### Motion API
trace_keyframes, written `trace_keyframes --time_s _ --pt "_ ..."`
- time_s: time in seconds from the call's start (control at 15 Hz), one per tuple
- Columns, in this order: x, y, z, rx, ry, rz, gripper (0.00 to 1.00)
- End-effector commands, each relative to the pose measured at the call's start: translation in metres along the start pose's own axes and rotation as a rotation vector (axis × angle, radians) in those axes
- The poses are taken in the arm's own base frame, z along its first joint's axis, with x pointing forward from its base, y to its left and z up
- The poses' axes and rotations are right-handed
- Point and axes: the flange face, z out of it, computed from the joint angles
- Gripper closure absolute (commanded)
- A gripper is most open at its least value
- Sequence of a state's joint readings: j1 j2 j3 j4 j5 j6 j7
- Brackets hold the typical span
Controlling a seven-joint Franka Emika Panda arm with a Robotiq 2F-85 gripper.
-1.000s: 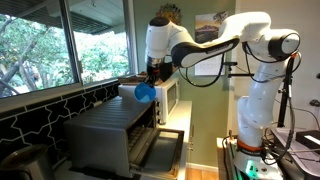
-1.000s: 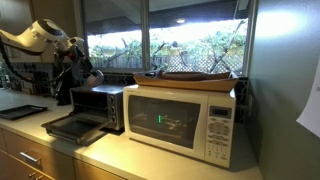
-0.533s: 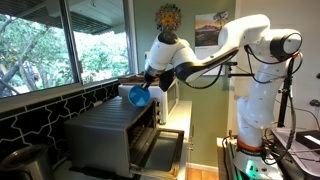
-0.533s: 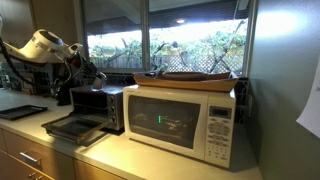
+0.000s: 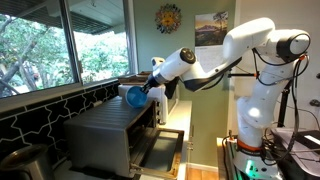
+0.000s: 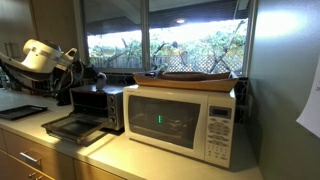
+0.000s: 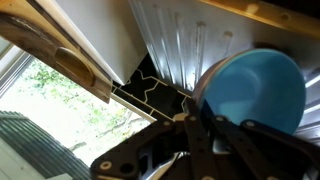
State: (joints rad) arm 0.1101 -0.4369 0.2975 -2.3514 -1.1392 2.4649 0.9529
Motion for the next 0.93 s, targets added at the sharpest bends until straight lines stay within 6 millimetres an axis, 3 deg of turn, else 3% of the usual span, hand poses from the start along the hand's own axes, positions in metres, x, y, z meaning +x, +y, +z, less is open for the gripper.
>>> trace_keyframes --time_s 0.0,0.47,0.67,0.73,0.87 --pt "-0.034 0.004 0.000 0.028 0.053 -0.009 0.99" --pt "-0.046 0.013 -0.003 0.086 0.124 0.034 0.99" --pt "-0.050 0.012 0.000 0.127 0.070 0.201 0.99" --pt "-0.035 0.015 -0.002 0.082 0.107 0.121 0.99" --pt "-0.033 0.015 -0.003 0.084 0.110 0.131 0.94"
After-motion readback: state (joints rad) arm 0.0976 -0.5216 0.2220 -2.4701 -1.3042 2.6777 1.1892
